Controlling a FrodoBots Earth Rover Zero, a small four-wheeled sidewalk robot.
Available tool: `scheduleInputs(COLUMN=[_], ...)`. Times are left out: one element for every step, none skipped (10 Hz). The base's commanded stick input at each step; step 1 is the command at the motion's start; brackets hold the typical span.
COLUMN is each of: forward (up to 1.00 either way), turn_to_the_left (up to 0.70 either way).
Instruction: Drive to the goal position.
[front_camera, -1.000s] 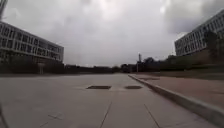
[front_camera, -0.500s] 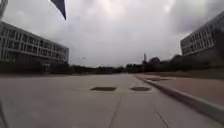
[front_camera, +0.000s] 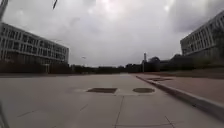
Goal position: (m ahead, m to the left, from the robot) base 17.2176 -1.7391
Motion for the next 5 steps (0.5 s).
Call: scheduleInputs(forward=[0.70, 0.70, 0.70, 0.70, 0.70], turn_to_the_left=[0.00, 0.00, 0.00, 0.00, 0.00])
